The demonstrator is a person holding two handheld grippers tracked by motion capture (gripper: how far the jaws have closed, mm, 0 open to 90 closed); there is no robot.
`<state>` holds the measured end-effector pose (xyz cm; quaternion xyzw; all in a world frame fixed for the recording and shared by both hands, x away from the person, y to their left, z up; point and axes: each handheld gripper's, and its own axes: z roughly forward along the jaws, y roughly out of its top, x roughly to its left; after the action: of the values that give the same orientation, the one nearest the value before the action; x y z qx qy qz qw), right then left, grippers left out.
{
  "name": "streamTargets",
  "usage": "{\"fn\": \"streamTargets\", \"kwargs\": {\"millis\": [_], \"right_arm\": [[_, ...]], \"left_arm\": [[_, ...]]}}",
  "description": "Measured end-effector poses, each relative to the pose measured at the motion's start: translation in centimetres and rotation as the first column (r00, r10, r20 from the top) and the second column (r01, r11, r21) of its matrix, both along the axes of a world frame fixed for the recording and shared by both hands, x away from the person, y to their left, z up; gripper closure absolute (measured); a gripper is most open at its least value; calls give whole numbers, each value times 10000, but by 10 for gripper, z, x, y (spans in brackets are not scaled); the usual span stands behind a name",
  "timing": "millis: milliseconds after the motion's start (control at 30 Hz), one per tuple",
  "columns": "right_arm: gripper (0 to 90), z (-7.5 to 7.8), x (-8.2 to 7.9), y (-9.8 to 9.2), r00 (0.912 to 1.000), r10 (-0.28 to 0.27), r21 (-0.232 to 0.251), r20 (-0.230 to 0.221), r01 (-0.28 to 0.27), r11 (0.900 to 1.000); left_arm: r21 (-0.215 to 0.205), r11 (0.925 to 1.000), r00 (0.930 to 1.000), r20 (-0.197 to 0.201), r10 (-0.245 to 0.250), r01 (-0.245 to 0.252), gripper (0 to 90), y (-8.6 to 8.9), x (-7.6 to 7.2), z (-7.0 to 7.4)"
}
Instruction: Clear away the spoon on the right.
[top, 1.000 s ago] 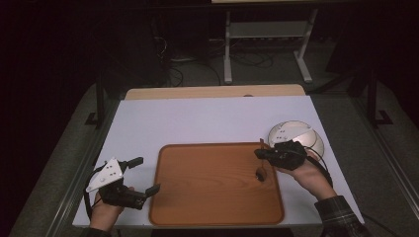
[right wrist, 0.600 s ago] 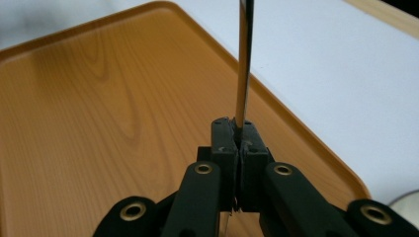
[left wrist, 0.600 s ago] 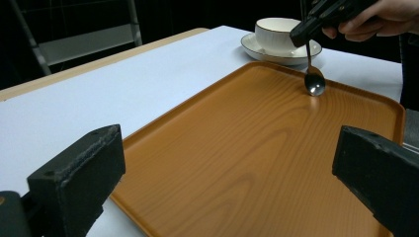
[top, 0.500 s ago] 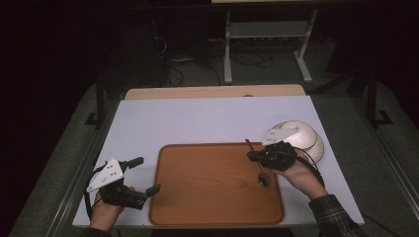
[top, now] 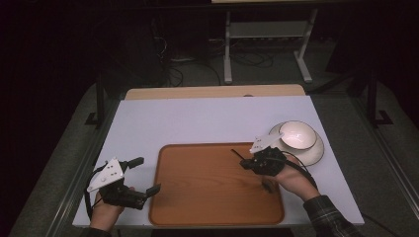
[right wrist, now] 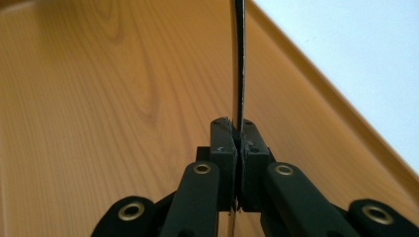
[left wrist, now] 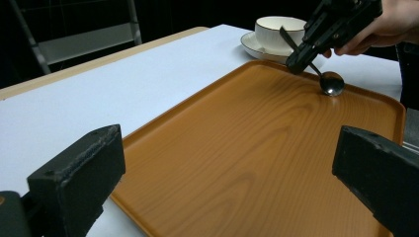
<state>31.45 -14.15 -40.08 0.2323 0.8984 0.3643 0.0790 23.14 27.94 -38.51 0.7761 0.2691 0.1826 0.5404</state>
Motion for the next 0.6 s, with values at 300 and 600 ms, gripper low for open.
{"fn": "streamTargets", "kwargs": {"millis": [300,600], "right_arm": [[856,-14,0,13,9981,449,-656,-419,-476,9967],[844,-22,-1,20,9953,722,-986,-647,-784,9920]], "left_arm": [[-2,10000,10000,9,0,0,0,0,0,0],[-3,10000,10000,4,-1,1,0,0,0,0]]}}
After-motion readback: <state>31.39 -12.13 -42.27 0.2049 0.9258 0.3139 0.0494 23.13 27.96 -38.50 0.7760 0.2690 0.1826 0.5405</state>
